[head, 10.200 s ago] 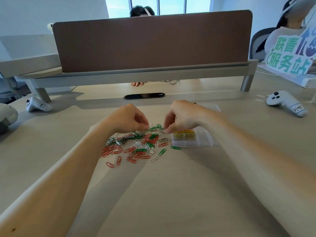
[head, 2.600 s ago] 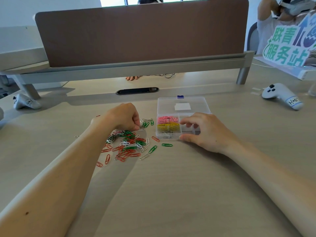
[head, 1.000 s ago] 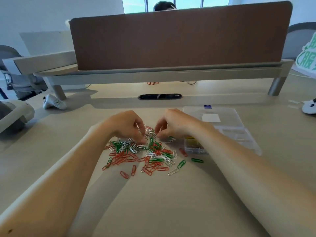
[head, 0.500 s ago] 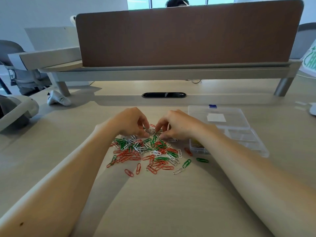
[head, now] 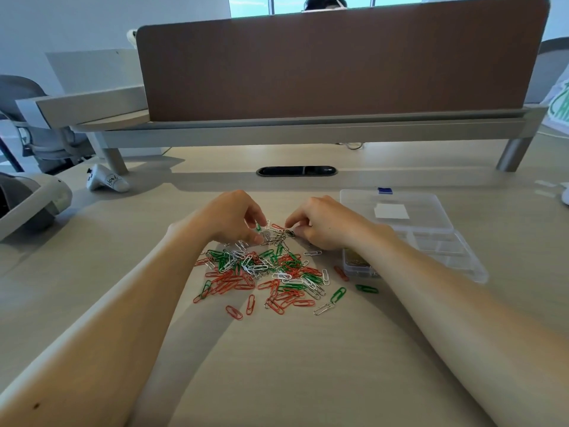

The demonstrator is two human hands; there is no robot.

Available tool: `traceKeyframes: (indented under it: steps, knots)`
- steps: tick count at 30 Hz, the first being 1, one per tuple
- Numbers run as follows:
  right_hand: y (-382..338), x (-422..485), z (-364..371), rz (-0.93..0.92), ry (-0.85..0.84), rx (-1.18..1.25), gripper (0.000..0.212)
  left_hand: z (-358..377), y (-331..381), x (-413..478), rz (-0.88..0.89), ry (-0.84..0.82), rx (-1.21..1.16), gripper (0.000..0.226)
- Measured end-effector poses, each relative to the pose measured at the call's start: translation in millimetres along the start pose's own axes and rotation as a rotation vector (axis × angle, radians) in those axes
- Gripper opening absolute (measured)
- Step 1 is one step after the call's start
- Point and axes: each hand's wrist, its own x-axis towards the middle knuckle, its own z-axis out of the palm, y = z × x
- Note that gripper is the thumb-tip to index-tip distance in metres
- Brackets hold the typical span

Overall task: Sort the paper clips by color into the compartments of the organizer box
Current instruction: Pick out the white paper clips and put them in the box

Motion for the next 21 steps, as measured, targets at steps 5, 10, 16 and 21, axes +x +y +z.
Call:
traceKeyframes:
  steps: [5, 10, 16, 21]
  knots:
    - [-0.8, -0.8, -2.0, -0.042, -0.066, -0.003, 0.028, 1.1, 2.5, -1.0, 0.027, -0.030, 0.004, 0.036]
    - [1.8, 0.9, -1.2, -0.009, 0.024, 0.023, 0.025, 3.9, 5.8, -1.1, 0.062, -0.026, -0.026, 0.039]
    - [-1.5, -0.8, -0.3, -0.048, -0.017, 0.010, 0.022, 3.5, 8.9, -2.9, 0.106, -0.030, -0.102, 0.036]
    - [0.7, -0.3, -0.6, -0.022, 0.054, 0.020, 0.022, 0.3, 6.0, -4.3, 0.079, -0.020, -0.076, 0.038]
